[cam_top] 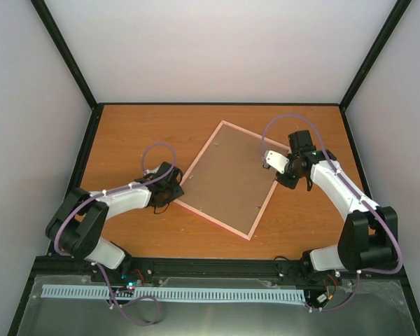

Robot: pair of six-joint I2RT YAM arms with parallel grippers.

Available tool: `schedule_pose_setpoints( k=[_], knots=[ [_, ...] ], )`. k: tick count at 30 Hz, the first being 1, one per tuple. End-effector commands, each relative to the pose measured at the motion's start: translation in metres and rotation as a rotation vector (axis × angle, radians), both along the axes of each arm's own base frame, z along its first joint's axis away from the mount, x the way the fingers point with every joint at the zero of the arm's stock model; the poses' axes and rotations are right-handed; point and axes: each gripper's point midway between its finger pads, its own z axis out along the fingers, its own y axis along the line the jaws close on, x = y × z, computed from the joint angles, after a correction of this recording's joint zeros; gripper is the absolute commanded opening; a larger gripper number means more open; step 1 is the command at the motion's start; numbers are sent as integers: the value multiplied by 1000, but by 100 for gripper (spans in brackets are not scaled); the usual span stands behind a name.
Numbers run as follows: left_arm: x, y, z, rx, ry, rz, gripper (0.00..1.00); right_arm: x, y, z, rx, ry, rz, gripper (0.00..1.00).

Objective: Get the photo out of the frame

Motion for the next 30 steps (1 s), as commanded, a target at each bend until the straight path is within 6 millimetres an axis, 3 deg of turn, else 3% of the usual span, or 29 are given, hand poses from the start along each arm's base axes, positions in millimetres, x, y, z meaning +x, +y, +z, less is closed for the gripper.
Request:
schedule_pose_setpoints(
  k=[1,5,8,10,13,16,20,25,30],
  knots=[
    [22,0,-6,61,3,-69,56,-52,8,-10,22,151,69,3],
    [39,-8,-9,76,8,-104,55,-75,19,-12,28,172,106,3],
    [48,-3,2,129,5,-86,54,-77,25,-7,48,156,105,3],
    [45,7,15,156,-11,-50,55,-76,25,-6,50,154,96,3],
    [25,11,26,101,-13,-40,56,-73,24,-6,46,146,89,3],
    [0,-10,27,-65,6,-106,55,-70,23,-7,39,135,89,3],
    [-17,-36,22,-186,34,-144,54,-68,23,-6,33,132,89,3],
    [-15,-66,11,-239,58,-174,55,-74,21,-9,27,149,92,3],
    [2,-67,-7,-182,78,-156,52,-86,19,-11,24,180,102,3]
  ],
)
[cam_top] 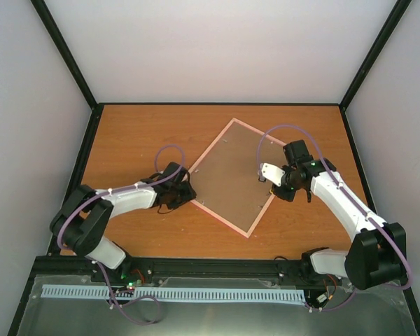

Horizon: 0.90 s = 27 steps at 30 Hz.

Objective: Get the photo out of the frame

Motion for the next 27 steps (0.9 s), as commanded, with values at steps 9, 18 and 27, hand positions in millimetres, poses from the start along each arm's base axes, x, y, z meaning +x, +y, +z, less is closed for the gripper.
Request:
schedule_pose_setpoints(
  k=[9,18,27],
  knots=[
    [55,25,-33,156,19,17,26,-73,19,-11,24,198,142,3],
    [72,32,-42,225,12,-113,9,-67,73,20,158,200,194,3],
    [75,28,-29,245,-77,-266,1,9,130,80,398,57,85,3]
  ],
)
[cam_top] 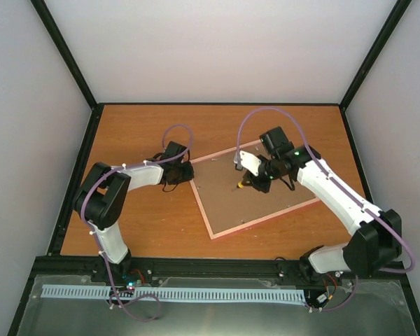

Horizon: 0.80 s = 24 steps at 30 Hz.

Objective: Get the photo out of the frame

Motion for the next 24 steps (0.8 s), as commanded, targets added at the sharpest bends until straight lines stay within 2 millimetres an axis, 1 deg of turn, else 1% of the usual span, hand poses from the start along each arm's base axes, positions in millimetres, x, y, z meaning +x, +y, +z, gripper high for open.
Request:
schedule_pose_setpoints(
  k=[1,4,6,9,11,14,16,21,24],
  knots=[
    [-25,19,-26,122,57,-145,1,32,39,27,187,6,-55,3],
    [-22,17,-23,130,36,-180,1,44,57,28,258,36,-62,3],
    [-19,14,-22,127,19,-193,1,50,67,24,283,59,-59,3],
    [-17,14,-22,117,16,-187,1,54,81,6,272,106,-48,3],
    [-17,15,-18,89,9,-162,1,55,89,-3,271,126,-45,3],
    [-16,11,-7,-17,-36,-141,1,56,98,-11,279,146,-53,3],
    [-21,8,-5,-74,-55,-143,1,58,103,-13,287,155,-63,3],
    [-23,4,5,-133,-108,-138,1,62,115,-21,282,186,-86,3],
    [-26,5,6,-143,-122,-142,1,62,121,-30,265,224,-98,3]
  ],
)
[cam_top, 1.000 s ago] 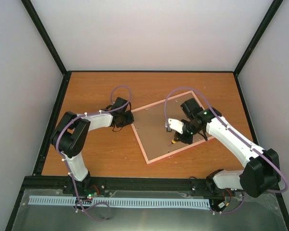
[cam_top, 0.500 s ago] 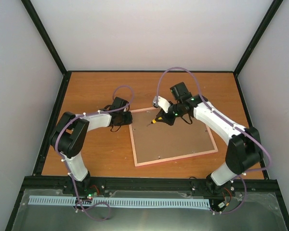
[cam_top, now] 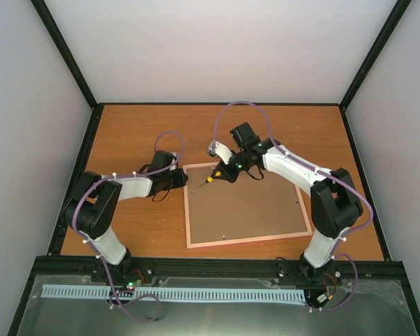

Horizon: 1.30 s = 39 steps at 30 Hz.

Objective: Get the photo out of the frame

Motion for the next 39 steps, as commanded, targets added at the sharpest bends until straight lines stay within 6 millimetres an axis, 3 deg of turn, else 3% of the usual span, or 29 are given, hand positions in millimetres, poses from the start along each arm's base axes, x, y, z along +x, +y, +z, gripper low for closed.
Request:
schedule_pose_setpoints(
  k=[1,9,39],
  knots=[
    [-8,-7,3,-63,-2,-25,1,4,19,0,20,34,-8,3],
    [-11,-8,1,-85,-12,-34,1,-11,33,-10,13,82,22,3],
    [-14,-6,-1,-111,-16,-17,1,-11,51,-36,-13,138,5,3]
  ],
)
